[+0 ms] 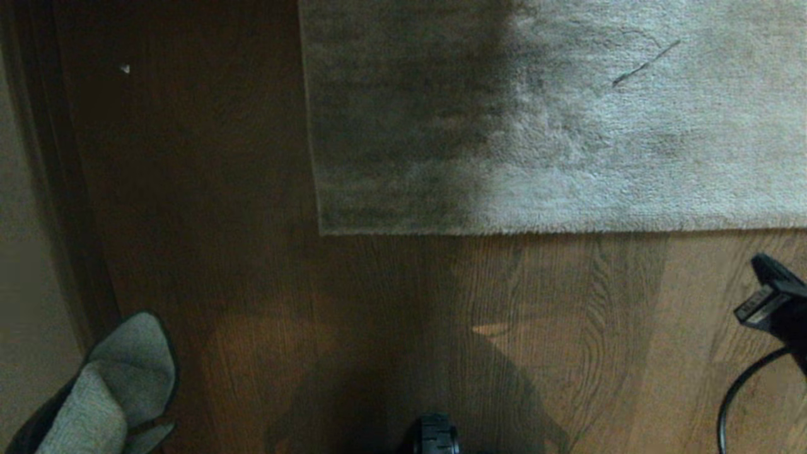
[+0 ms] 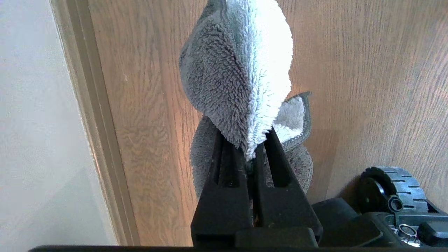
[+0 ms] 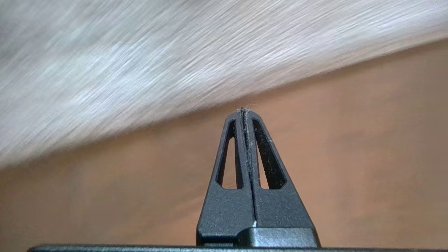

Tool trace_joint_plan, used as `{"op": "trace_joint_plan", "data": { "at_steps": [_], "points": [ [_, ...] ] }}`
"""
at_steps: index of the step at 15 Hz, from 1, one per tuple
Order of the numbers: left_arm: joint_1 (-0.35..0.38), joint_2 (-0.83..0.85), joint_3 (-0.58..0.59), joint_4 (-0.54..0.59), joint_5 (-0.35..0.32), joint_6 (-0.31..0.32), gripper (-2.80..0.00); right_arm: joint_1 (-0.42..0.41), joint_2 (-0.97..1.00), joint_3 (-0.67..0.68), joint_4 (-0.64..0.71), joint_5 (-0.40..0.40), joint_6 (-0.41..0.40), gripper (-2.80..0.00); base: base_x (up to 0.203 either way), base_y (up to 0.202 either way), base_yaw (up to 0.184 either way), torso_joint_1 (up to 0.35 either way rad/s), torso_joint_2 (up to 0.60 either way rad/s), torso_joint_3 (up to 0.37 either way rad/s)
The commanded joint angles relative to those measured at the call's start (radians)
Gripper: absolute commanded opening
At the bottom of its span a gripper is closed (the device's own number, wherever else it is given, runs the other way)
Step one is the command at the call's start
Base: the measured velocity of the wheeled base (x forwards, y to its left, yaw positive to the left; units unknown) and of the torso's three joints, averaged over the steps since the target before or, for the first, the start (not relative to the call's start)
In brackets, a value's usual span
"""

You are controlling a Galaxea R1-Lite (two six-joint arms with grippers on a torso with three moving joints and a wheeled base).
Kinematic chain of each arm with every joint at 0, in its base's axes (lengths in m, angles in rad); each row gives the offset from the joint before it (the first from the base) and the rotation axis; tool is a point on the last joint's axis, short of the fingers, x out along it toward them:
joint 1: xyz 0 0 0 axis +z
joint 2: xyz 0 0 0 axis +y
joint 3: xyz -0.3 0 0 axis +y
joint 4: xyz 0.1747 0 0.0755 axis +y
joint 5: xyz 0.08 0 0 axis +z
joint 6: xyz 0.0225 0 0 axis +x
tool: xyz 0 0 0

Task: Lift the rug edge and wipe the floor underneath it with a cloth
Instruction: Put down the rag

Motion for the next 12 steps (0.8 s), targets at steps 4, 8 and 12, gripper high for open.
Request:
{"op": "trace_joint_plan", "data": {
  "at_steps": [4,8,12],
  "points": [
    [0.0,0.0,-0.001,0.0,0.0,0.0,-2.8,-0.156,-0.256,0.019,0.087,0.0,-0.043,-2.8,0.0,0.0,0.0,0.0,0.0,0.0],
    [0.0,0.0,0.0,0.0,0.0,0.0,-2.8,-0.158,-0.448,0.019,0.299,0.07,-0.065,-2.8,0.0,0.0,0.0,0.0,0.0,0.0],
    [0.0,0.0,-0.001,0.0,0.0,0.0,-2.8,-0.156,-0.767,0.014,0.641,0.229,-0.067,-2.8,0.0,0.0,0.0,0.0,0.0,0.0]
  ]
}}
